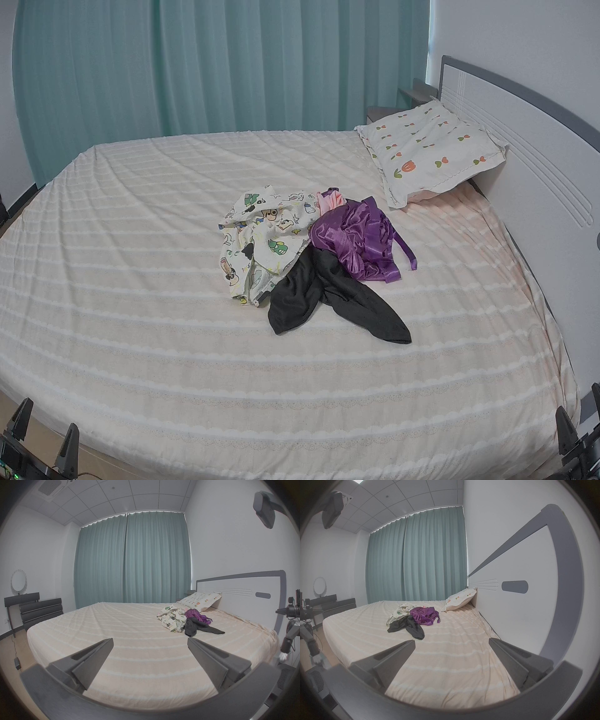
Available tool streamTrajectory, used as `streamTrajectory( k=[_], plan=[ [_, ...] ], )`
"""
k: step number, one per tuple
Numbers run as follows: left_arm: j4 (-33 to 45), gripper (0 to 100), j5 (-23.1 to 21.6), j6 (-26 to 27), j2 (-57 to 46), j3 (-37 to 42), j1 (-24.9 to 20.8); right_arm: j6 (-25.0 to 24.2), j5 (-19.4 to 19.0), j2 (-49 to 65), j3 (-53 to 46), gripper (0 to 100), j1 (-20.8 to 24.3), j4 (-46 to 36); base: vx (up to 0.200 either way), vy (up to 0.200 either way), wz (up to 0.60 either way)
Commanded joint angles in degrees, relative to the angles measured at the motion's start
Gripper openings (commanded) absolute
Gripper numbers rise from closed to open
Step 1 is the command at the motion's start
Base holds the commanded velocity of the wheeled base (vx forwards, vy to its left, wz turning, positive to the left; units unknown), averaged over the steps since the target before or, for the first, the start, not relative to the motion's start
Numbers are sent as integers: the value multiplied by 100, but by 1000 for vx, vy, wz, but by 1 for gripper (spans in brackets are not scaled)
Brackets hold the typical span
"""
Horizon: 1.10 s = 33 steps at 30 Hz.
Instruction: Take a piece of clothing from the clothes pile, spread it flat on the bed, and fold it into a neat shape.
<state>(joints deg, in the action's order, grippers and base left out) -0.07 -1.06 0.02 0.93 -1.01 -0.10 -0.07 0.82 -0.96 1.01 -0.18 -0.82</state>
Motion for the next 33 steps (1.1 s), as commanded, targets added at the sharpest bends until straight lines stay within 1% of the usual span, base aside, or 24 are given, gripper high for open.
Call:
streamTrajectory(
  k=[1, 5, 8, 9, 10, 11, 12, 13, 14, 15, 17, 19, 22, 24, 25, 26, 28, 29, 30, 33],
  plan=[
    [-1, 100, 1, 6, -14, 101, 1, -28, -3, 96, -66, 100, 1, -15, 0, 0, 0],
    [-1, 100, 1, 6, -14, 101, 1, -37, -3, 61, 22, 100, -8, 73, 0, 0, 0],
    [-1, 100, 1, -2, -14, 101, 1, -318, -240, -677, 1287, 100, -184, -68, 0, 0, 0],
    [-1, 100, 1, 6, -14, 101, 1, -318, -240, -677, 1287, 100, -184, -68, 0, 0, 0],
    [-1, 100, 1, 6, -14, 101, 1, -265, -530, -950, 1428, 100, -228, -147, 0, 0, 0],
    [-1, 100, 1, -2, -14, 101, 1, -81, -890, -1319, 1463, 100, -272, -208, 0, 0, 0],
    [-1, 100, 1, -11, -14, 101, 1, -37, -1066, -1705, 1384, 100, -254, -182, 0, 0, 0],
    [-1, 100, 1, -11, -14, 101, 1, -54, -1172, -2048, 1296, 100, -254, -138, 0, 0, 0],
    [-1, 100, 1, -11, -14, 101, 1, -54, -1172, -2048, 1296, 100, -254, -138, 0, 0, 0],
    [-1, 100, 1, -11, -14, 101, 1, -204, -1321, -2848, 1156, 100, -228, -24, 0, 0, 0],
    [-1, 100, 1, -2, -14, 101, 1, -344, -1409, -3542, 1112, 100, -96, 319, 0, 0, 0],
    [-1, 100, 1, -11, -14, 101, 1, -423, -1444, -4096, 1129, 100, 71, 671, 0, 0, 0],
    [-1, 100, 1, -11, -14, 101, 1, -669, -1409, -5573, 1252, 100, 414, 1822, 0, 0, 0],
    [-1, 100, 1, -11, -14, 101, 1, -766, -1400, -6197, 1287, 100, 502, 2261, 0, 0, 0],
    [-1, 100, 1, -11, -14, 101, 1, -792, -1400, -6355, 1296, 100, 519, 2358, 0, 0, 0],
    [-1, 100, 1, -11, -14, 101, 1, -951, -1400, -6944, 1367, 100, 581, 2710, 0, 0, 0],
    [-1, 100, 1, -11, -14, 101, 1, -1232, -1391, -7445, 1437, 100, 677, 3052, 0, 0, 0],
    [-1, 100, 1, -11, -14, 101, 1, -1452, -1391, -7708, 1490, 100, 739, 3211, 0, 0, 0],
    [-1, 100, 1, -11, -14, 101, 1, -1654, -1374, -7963, 1551, 100, 809, 3334, 0, 0, 0],
    [-1, 100, 1, -11, -14, 101, 1, -2014, -1233, -8649, 1762, 100, 994, 3553, 0, 0, 0]
  ],
)
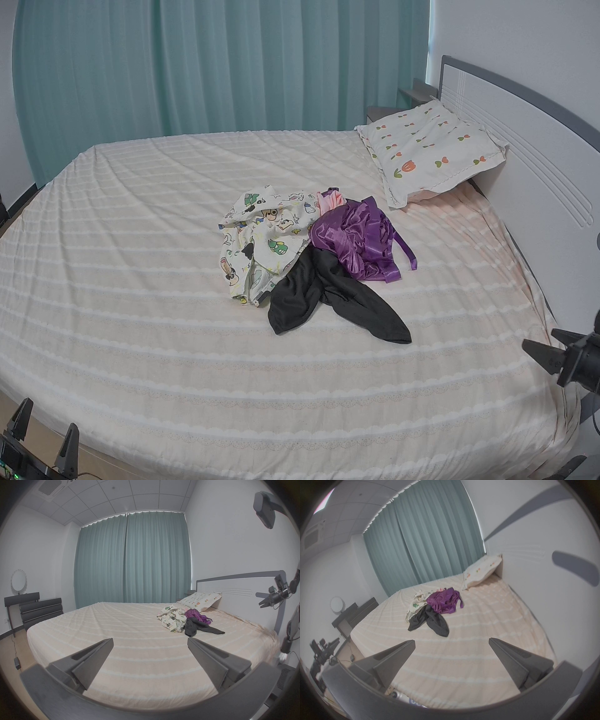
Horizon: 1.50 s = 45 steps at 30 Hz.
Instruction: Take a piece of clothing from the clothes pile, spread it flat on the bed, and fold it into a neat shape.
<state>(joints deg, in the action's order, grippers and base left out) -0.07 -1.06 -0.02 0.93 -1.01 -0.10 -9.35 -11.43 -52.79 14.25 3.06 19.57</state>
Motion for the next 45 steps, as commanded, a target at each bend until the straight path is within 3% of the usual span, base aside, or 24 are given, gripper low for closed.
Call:
streamTrajectory(
  k=[1, 10, 17, 30, 35, 45],
  plan=[
    [-1, 100, 1, -6, -14, 101, 1, -1192, 89, -3721, 517, 100, 766, 1612, 0, 0, 0],
    [-1, 100, 1, -6, -14, 101, 1, -1807, 678, -5356, 1141, 100, 1267, 2666, 0, 0, 0],
    [-1, 100, 1, -15, -14, 101, 1, -2071, 915, -6147, 1669, 100, 1522, 2869, 0, 0, 0],
    [-1, 100, 1, -15, -14, 101, 1, -2159, 1319, -7132, 2644, 100, 1918, 2886, 0, 0, 0],
    [-1, 100, 1, -15, -14, 101, 1, -2159, 1644, -7589, 3207, 100, 1918, 2886, 0, 0, 0],
    [-1, 100, 1, -15, -14, 101, 1, -2159, 1653, -7931, 3743, 100, 1997, 2886, 0, 0, 0]
  ],
)
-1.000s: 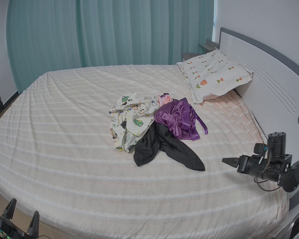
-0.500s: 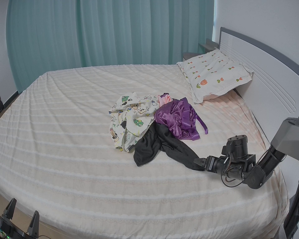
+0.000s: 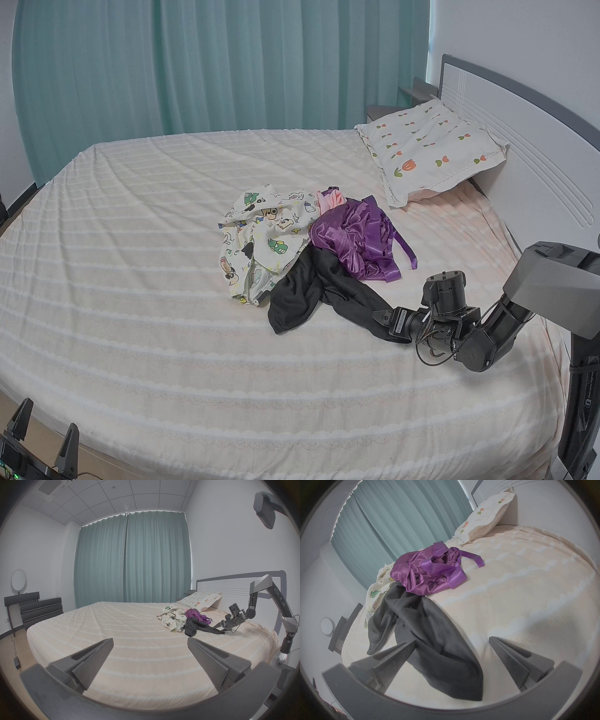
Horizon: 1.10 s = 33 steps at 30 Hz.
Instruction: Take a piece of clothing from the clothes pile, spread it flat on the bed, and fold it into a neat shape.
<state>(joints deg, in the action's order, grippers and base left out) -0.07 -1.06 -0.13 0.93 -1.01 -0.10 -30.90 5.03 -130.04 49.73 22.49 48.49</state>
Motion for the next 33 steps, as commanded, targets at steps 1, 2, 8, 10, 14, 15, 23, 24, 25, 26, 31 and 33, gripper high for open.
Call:
streamTrajectory(
  k=[1, 2, 8, 10, 14, 15, 23, 24, 25, 26, 31, 33],
  plan=[
    [-1, 100, 1, -4, -14, 101, 1, -3, 6, -215, 204, 100, 71, 2, 0, 0, 0],
    [-1, 100, 1, -4, -14, 101, 1, -3, 6, -206, 195, 100, 98, 2, 0, 0, 0],
    [-1, 100, 1, -4, -14, 101, 1, -30, -2, -154, 125, 0, 256, 29, 0, 0, 0],
    [-1, 100, 1, -4, -14, 101, 1, -30, 6, -136, 81, 0, 256, 143, 0, 0, 0],
    [-1, 100, 1, -4, -14, 101, 1, -30, 6, -4, -121, 0, 238, 424, 0, 0, 0],
    [-1, 100, 1, -4, -14, 101, 1, -30, 6, 13, -139, 0, 238, 433, 0, 0, 0],
    [-1, 100, -8, 31, -22, 101, 10, -223, -90, 796, -1079, 0, 212, 776, 0, 0, 0],
    [-1, 100, -8, 31, -22, 101, 10, -223, -90, 796, -1079, 0, 212, 776, 0, 0, 0],
    [-10, 100, -8, 84, -22, 101, 1, -434, -99, 892, -1264, 0, 221, 890, 0, 0, 0],
    [-10, 100, -8, 110, -31, 101, 10, -531, -117, 910, -1351, 0, 221, 951, 0, 0, 0],
    [-529, 100, -52, -523, 118, -734, -52, -821, -126, 919, -1888, 0, 203, 1663, 0, 0, 0],
    [-634, 100, -281, -1094, 760, -1481, -157, -1023, -126, 901, -2090, 0, 238, 2112, 0, 0, 0]
  ],
)
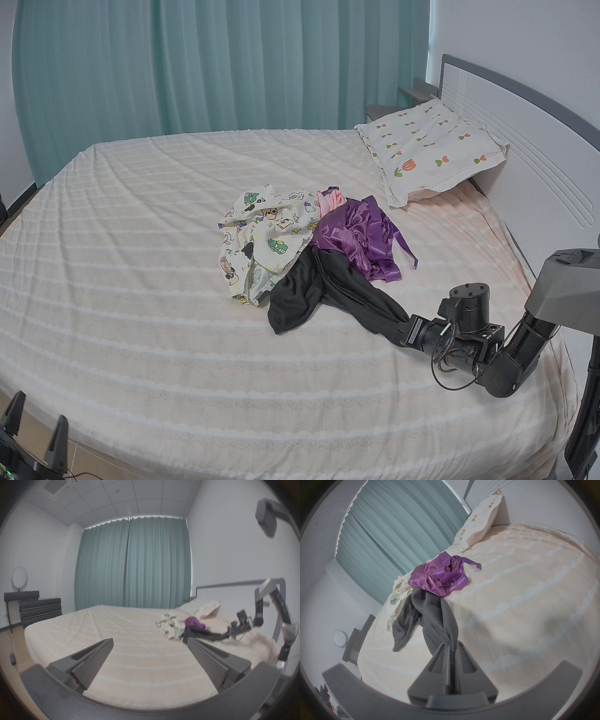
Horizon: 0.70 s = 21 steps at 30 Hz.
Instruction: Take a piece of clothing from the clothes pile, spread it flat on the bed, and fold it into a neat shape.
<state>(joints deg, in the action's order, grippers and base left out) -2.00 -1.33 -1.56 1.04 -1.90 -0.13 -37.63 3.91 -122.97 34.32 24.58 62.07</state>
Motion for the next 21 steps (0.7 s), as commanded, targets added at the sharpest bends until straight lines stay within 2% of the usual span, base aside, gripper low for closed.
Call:
streamTrajectory(
  k=[1, 3, 5, 6, 10, 12, 16, 17, 18, 21],
  plan=[
    [-424, 100, -307, -951, 846, -1418, -162, -368, -13, 194, -566, 0, 38, 806, 0, 0, 0],
    [-371, 100, -895, -512, 1549, -1365, -180, -517, -22, 168, -856, 0, 205, 1184, 0, 0, 0],
    [-336, 100, -1027, -371, 1681, -1278, -189, -570, -22, 159, -927, 0, 232, 1272, 0, 0, 0],
    [-248, 100, -1229, -64, 2173, -1014, -180, -746, -22, 133, -1067, 0, 241, 1483, 0, 0, 0],
    [-319, 100, -1221, 253, 3254, -908, -189, -939, -31, 62, -1375, 0, 197, 1914, 0, 0, 0],
    [-407, 100, -1221, 262, 3728, -952, -250, -1000, -84, 27, -1472, 0, 197, 2054, 0, 0, 0],
    [-1347, 100, -1212, 68, 5284, -935, -751, -1018, -198, -34, -1560, 0, 197, 2230, 0, 0, 0],
    [-1347, 100, -1212, 68, 5284, -935, -751, -1018, -198, -34, -1560, 0, 197, 2230, 0, 0, 0],
    [-1980, 100, -1212, -222, 6040, -952, -971, -1027, -172, -52, -1586, 0, 188, 2265, 0, 0, 0],
    [-2938, 100, -1142, -767, 7200, -961, -1331, -1027, -172, 18, -1665, 0, 153, 2336, 0, 0, 0]
  ],
)
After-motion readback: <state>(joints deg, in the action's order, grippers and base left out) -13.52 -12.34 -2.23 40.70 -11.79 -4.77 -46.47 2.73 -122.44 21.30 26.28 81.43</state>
